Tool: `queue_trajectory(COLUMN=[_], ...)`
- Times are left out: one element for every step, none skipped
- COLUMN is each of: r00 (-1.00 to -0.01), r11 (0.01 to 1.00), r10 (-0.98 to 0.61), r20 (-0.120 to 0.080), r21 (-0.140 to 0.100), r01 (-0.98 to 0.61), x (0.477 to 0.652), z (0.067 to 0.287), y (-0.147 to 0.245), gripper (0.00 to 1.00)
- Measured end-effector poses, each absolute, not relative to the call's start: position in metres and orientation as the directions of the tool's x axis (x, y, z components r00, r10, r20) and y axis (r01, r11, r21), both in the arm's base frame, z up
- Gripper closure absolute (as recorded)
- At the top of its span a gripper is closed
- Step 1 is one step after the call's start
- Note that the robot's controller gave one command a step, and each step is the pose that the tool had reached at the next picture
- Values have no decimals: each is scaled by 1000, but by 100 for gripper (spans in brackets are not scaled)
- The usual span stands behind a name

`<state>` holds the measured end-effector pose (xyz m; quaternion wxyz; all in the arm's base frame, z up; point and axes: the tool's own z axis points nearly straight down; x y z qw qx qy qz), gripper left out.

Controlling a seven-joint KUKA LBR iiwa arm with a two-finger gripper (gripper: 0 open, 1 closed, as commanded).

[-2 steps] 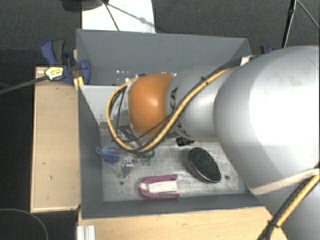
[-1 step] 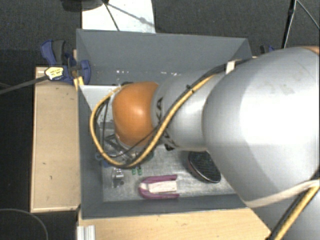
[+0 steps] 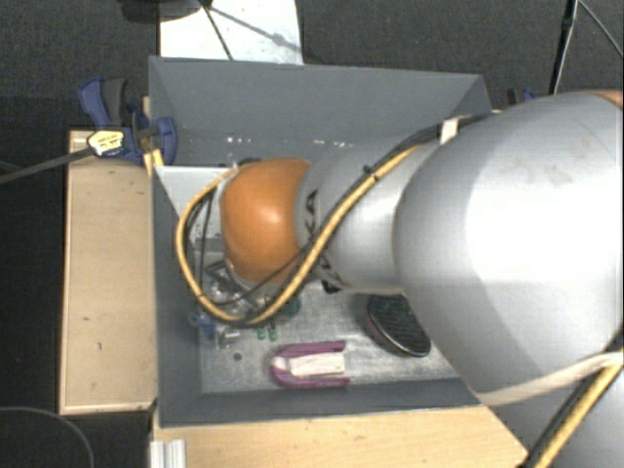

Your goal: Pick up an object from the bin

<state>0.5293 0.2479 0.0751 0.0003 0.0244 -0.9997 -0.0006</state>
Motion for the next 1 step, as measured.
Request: queue_trajectory(r00=[-991], r11=[991], r10=[-135], r20=[-9], r21=[3], r01=[-135], x=[507], z=[230], y=[250], gripper=[100])
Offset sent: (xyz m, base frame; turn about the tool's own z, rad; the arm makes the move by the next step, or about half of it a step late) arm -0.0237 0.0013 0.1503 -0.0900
